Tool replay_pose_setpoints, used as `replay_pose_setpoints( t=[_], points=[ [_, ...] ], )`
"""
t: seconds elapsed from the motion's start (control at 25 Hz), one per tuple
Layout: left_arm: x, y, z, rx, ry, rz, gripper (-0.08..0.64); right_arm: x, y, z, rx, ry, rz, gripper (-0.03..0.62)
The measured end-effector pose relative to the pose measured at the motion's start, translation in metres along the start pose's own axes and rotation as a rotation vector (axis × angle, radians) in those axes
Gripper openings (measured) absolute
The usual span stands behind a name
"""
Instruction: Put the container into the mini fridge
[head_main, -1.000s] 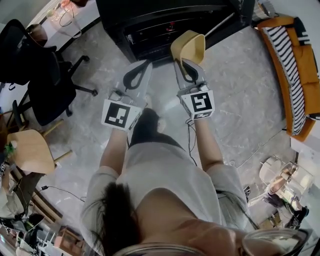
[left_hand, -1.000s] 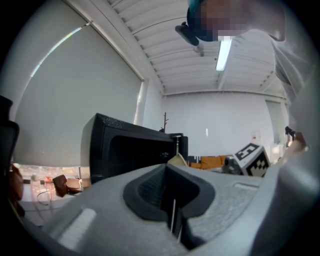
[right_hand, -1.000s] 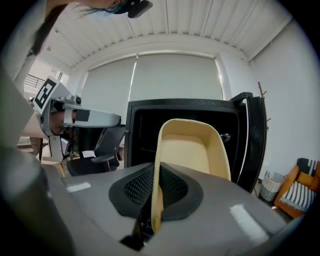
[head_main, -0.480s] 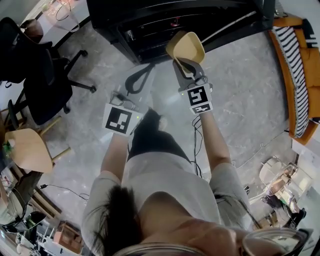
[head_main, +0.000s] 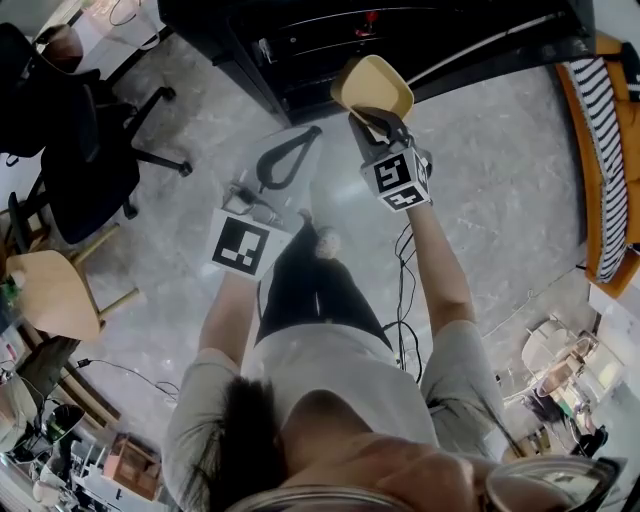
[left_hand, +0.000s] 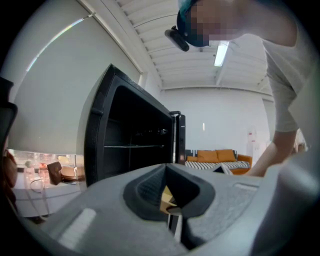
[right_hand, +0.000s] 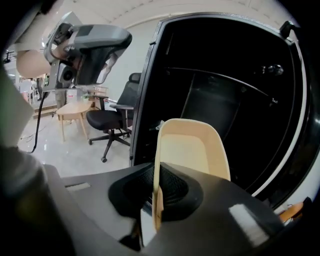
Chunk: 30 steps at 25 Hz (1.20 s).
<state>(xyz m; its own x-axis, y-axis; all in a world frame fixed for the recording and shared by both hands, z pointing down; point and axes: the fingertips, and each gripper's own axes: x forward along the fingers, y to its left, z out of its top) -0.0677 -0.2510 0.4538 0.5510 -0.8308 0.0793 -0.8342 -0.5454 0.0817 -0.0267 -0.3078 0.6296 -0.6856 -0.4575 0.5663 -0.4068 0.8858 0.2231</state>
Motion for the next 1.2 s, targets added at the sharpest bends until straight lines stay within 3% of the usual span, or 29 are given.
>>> replay_pose_setpoints(
  t=[0.72,1.2],
  points=[
    [-0.001,0.030,-0.100,0.030,0.026,0.021,0.002,0.124,0.016,-0.091,-0.243,0.174,0.087,0.012],
    [-0.005,0.032,-0.133,0.029,0.026,0.001,0.002,0.186,-0.006,-0.129,-0.424,0.341,0.104,0.012]
  ],
)
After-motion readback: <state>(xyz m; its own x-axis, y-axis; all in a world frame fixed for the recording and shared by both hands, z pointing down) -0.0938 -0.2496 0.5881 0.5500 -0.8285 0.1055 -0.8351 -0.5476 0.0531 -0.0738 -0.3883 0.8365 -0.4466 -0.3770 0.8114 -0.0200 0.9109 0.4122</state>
